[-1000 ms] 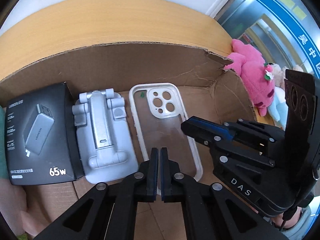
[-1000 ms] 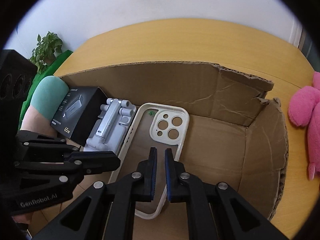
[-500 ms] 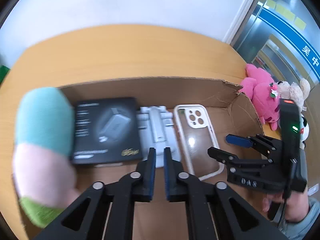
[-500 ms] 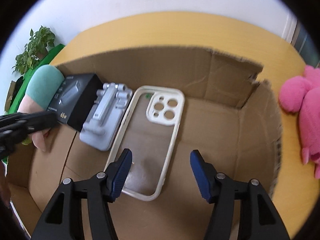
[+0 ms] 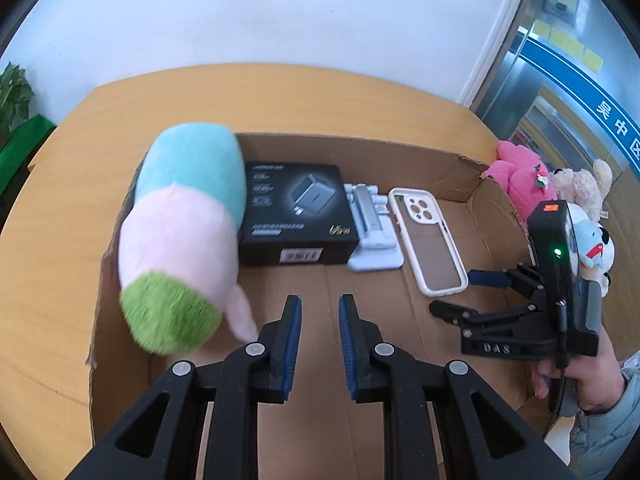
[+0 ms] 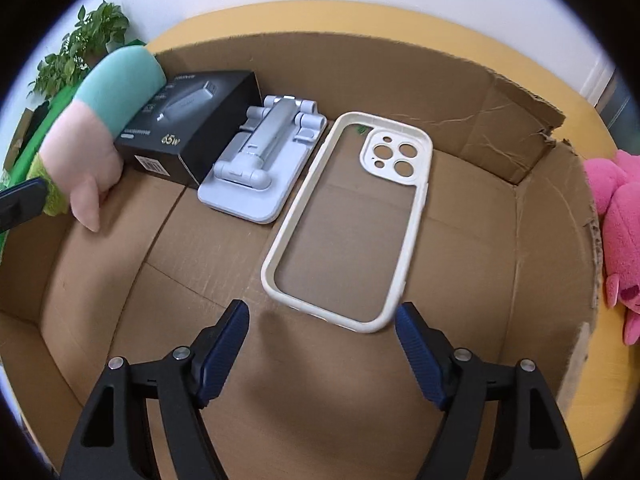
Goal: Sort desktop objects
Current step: 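Open the right gripper to release the case beside the phone stand, then withdraw the right gripper from the box toward the black sunglasses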
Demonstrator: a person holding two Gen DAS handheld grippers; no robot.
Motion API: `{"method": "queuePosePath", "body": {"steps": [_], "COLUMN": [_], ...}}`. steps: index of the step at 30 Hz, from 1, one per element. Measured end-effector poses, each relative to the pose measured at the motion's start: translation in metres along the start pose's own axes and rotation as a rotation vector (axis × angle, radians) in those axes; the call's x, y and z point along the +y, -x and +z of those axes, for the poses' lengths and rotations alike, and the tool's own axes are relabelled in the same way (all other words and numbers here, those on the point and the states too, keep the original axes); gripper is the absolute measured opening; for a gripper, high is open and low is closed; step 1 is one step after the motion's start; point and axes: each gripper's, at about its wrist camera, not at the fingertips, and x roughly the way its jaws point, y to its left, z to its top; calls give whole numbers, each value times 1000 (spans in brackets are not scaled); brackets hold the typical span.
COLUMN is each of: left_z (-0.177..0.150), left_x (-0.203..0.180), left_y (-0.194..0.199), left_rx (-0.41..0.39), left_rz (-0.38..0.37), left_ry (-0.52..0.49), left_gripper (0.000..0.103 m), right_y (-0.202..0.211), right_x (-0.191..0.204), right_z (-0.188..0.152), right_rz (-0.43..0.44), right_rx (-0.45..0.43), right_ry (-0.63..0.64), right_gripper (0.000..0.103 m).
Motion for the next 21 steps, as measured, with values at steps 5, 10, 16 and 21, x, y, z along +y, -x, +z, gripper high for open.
{"method": "queuePosePath", "body": {"steps": [5, 10, 16, 21], "left_z": [-10, -14, -16, -17], "left_x": [8, 12, 16, 18], "left_y": [9, 10, 9, 7], "left_rx": [-10, -5, -2, -1], "left_rz": [-15, -21, -24, -27], "left_ry": [7, 12, 16, 14], "left_gripper": [18, 18, 18, 18], "right_y": [-4, -5, -5, -4], "right_x": [-5, -1, -2, -2], "right_z": [4, 8, 6, 6], "right_rz": [-37, -29, -30, -38], "right_rx": [-18, -37, -65, -72], "right_ry": [-24, 3, 20, 54], "right_gripper": [75, 74, 74, 74]}}
